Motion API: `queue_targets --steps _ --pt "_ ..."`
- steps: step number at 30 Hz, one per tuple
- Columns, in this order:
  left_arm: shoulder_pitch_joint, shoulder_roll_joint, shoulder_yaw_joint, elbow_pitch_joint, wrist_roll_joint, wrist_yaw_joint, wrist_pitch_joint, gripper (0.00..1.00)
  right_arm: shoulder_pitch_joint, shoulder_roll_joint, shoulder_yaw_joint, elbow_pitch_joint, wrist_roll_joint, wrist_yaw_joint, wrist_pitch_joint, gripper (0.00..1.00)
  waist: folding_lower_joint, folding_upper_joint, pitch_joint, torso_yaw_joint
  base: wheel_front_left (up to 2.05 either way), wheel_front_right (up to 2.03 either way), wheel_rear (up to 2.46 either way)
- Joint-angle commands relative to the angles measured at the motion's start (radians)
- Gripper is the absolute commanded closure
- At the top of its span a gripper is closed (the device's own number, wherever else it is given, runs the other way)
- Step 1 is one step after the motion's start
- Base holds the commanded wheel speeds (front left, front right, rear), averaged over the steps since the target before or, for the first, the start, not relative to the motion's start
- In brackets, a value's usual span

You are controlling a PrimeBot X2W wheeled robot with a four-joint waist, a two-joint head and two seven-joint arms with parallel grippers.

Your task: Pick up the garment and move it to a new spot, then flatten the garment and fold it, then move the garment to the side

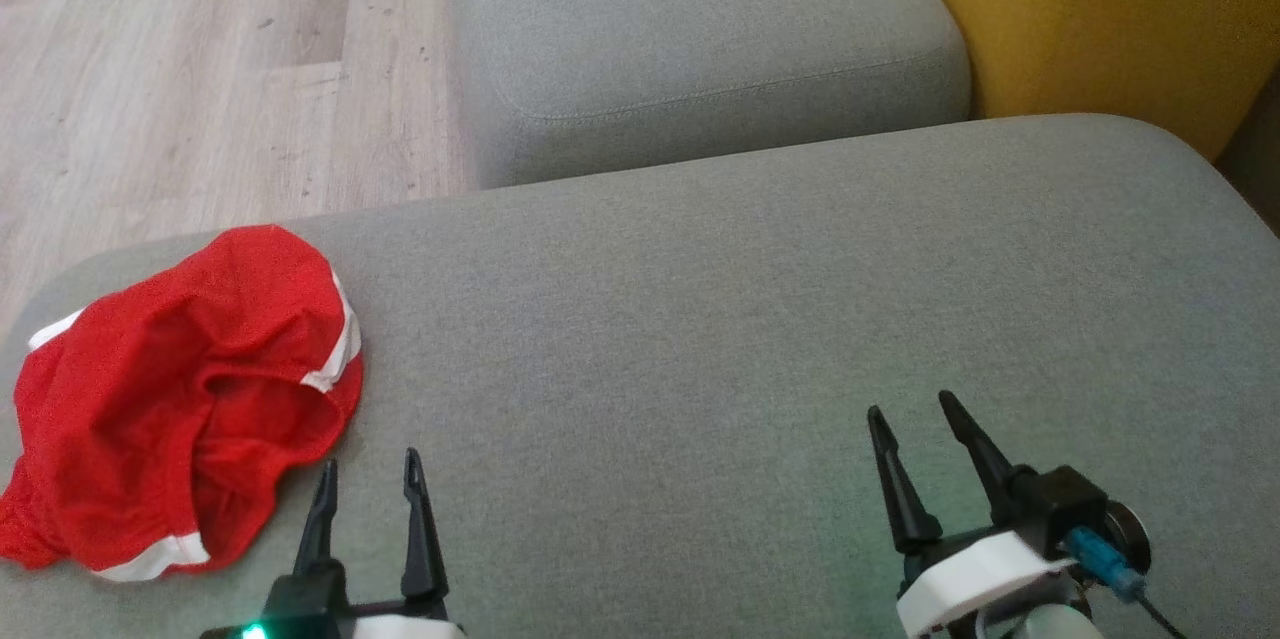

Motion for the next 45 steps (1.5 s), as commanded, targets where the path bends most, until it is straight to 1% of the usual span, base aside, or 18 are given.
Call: queue_targets --steps 1,15,21,27,39,40,45 --pt "-0.033 0.005 0.018 -0.027 0.044 0.010 -0.019 0.00 -0.045 -0.008 0.036 -0.026 -0.046 -0.001 -0.021 0.00 0.0001 0.0000 -0.001 -0.001 0.00 0.00 0.00" --pt "-0.030 0.005 0.025 -0.012 0.037 0.010 -0.021 0.00 -0.037 -0.008 0.023 -0.021 -0.052 -0.001 -0.023 0.00 0.0001 0.0000 -0.006 0.001 0.00 0.00 0.00" --pt "-0.035 0.005 0.030 -0.013 0.041 0.015 -0.021 0.00 -0.031 -0.008 0.018 -0.021 -0.054 -0.001 -0.023 0.00 0.0001 0.0000 -0.002 0.025 0.00 0.00 0.00" --pt "-0.036 0.005 0.036 -0.028 0.050 0.021 -0.021 0.00 -0.025 -0.008 0.019 -0.024 -0.057 -0.001 -0.023 0.00 0.0001 0.0000 0.007 0.097 0.00 0.00 0.00" --pt "-0.017 0.005 0.068 -0.046 0.081 0.015 -0.021 0.00 -0.019 -0.008 0.038 -0.038 -0.032 -0.001 -0.023 0.00 0.0001 0.0000 0.022 0.310 0.00 0.00 0.00" --pt "-0.017 0.005 0.068 -0.046 0.081 0.015 -0.021 0.00 -0.019 -0.008 0.038 -0.038 -0.032 -0.001 -0.023 0.00 0.0001 0.0000 0.022 0.310 0.00 0.00 0.00" --pt "-0.011 0.005 0.087 -0.057 0.092 0.013 -0.021 0.00 -0.018 -0.008 0.038 -0.044 -0.025 -0.001 -0.023 0.00 0.0001 0.0000 0.032 0.378 0.00 0.00 0.00"
